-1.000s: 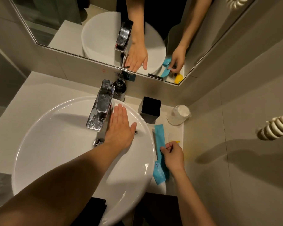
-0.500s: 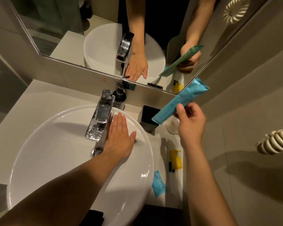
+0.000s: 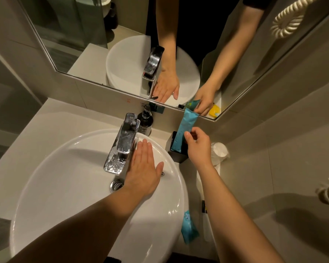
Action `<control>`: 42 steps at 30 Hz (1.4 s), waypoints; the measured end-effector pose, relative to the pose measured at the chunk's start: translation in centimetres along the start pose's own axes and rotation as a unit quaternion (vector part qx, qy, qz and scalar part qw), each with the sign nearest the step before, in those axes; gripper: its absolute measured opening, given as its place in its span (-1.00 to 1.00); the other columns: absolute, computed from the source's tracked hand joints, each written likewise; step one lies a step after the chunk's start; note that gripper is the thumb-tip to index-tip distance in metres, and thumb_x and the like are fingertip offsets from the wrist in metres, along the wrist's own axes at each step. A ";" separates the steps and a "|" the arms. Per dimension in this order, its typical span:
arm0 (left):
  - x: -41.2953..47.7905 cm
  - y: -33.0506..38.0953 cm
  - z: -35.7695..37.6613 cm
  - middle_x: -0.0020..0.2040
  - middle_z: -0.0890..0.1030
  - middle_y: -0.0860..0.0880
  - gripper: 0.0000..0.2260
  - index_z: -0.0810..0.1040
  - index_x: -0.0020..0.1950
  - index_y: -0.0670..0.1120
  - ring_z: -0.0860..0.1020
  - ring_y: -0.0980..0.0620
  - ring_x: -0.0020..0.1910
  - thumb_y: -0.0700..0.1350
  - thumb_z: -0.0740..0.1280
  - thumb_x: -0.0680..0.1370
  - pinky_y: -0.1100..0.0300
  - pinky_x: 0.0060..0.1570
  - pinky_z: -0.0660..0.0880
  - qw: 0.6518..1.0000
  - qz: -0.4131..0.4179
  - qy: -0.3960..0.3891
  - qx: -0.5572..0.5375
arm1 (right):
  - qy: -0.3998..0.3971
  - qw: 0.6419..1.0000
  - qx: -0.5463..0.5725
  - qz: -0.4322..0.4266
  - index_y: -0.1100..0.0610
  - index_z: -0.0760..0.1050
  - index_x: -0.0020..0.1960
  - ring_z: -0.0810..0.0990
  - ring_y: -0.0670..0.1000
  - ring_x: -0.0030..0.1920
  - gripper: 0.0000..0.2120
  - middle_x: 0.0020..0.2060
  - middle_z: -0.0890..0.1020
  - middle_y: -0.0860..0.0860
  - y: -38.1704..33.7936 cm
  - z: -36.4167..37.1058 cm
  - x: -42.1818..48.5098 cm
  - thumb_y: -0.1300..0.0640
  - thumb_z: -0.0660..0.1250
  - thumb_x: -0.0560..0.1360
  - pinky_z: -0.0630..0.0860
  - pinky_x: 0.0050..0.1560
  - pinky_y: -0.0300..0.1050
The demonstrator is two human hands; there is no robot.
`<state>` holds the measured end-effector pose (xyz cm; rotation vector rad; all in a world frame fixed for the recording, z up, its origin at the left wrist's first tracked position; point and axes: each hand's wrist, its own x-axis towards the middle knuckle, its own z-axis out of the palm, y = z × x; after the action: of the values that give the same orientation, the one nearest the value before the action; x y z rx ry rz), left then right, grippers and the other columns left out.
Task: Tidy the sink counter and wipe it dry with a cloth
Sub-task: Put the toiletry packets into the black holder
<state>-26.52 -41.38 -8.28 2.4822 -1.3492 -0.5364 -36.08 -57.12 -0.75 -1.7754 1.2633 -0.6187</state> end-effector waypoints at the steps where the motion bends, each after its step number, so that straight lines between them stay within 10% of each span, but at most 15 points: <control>1: 0.0 0.0 0.1 0.62 -0.36 -0.13 -0.29 -0.34 0.60 -0.17 -0.38 -0.07 0.59 0.23 -0.12 0.67 -0.01 0.56 -0.30 1.000 0.001 0.000 0.000 | -0.004 1.000 -0.003 0.006 0.15 0.57 0.02 0.66 0.01 -0.04 -0.90 -0.10 0.68 0.00 0.2 0.2 0.2 0.14 0.31 0.64 0.58 -0.10 -0.13; 26: 0.0 0.4 -0.6 0.64 -0.27 -0.20 -0.28 -0.28 0.61 -0.22 -0.28 -0.13 0.62 0.22 -0.10 0.67 0.02 0.51 -0.36 0.999 -0.001 -0.014 0.034 | 0.137 0.988 -0.021 0.073 0.21 0.59 -0.05 0.52 -0.12 -0.27 -0.90 -0.29 0.58 -0.08 1.9 -4.1 -3.4 0.17 0.41 0.57 0.41 -0.28 -0.48; 42: 0.1 0.2 0.0 0.66 -0.16 -0.22 -0.28 -0.18 0.63 -0.23 -0.19 -0.16 0.64 0.21 -0.05 0.66 -0.07 0.59 -0.20 0.999 0.001 0.005 0.050 | -0.008 0.899 -0.279 0.338 0.19 0.39 0.25 0.61 0.25 0.16 -0.64 0.18 0.61 0.18 10.8 -5.5 -12.6 0.10 0.42 0.55 0.58 0.17 0.16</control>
<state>-26.60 -41.56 -8.27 2.5596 -1.4069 -0.4658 -50.45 -48.78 -6.13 -1.5827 2.0448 0.1810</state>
